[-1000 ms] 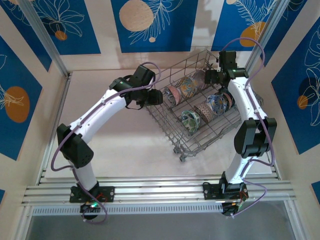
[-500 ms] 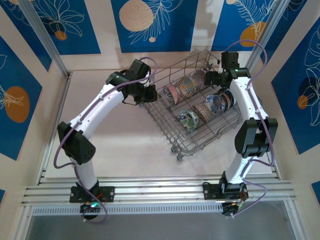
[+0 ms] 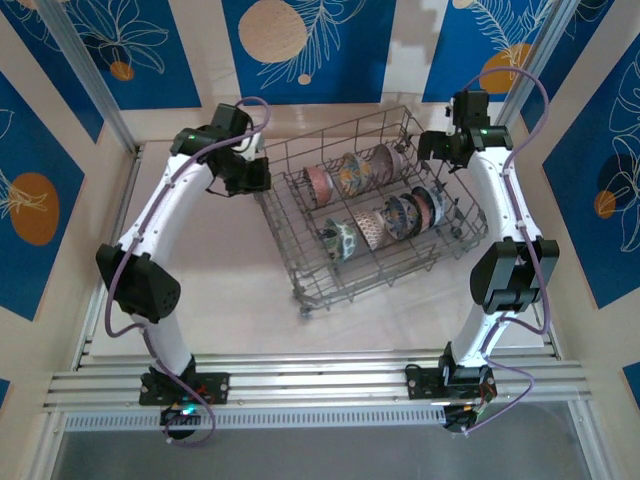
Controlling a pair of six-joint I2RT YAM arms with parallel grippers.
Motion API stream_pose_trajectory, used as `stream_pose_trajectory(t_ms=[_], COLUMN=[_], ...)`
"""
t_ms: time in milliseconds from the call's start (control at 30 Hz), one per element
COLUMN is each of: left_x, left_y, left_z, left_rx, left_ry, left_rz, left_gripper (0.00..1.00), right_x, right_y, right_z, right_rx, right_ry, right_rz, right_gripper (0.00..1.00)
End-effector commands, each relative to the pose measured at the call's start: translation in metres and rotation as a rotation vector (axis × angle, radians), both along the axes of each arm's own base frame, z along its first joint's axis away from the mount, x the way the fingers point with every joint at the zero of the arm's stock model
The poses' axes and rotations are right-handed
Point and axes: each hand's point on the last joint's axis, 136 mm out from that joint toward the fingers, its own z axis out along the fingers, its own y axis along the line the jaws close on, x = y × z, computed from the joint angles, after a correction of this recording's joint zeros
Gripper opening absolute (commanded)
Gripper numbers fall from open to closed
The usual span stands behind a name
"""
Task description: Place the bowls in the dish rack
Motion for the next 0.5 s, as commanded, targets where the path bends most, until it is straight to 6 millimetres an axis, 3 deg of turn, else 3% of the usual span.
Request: stream_pose_trajectory(t_ms=[0, 233, 333, 467], left_x=[-0.005, 0.023, 0.031, 0.032], left_y=[0.089, 0.124, 0.114, 0.101], left_z=[-0.007, 0.005, 0.028, 0.057], left_rx=[0.293, 0.274, 0.175, 0.061], left_ry=[0.049, 0.016, -0.050, -0.130], left_rz=[0.058, 0.127, 0.143, 0.165], left_gripper=[0.00, 0.02, 0.28, 0.56], right_x=[-0.002, -0.006, -0.008, -0.010], right_y=[-0.015, -0.033, -0.041, -0.044], right_z=[0.004, -0.018, -0.042, -0.076], right_rx=[0.027, 0.070, 0.071, 0.094], right_ry=[0.007, 0.070, 0.122, 0.196], right_rz=[-0.053, -0.091, -0.113, -0.121], right_gripper=[0.93, 0.90, 0.89, 0.88])
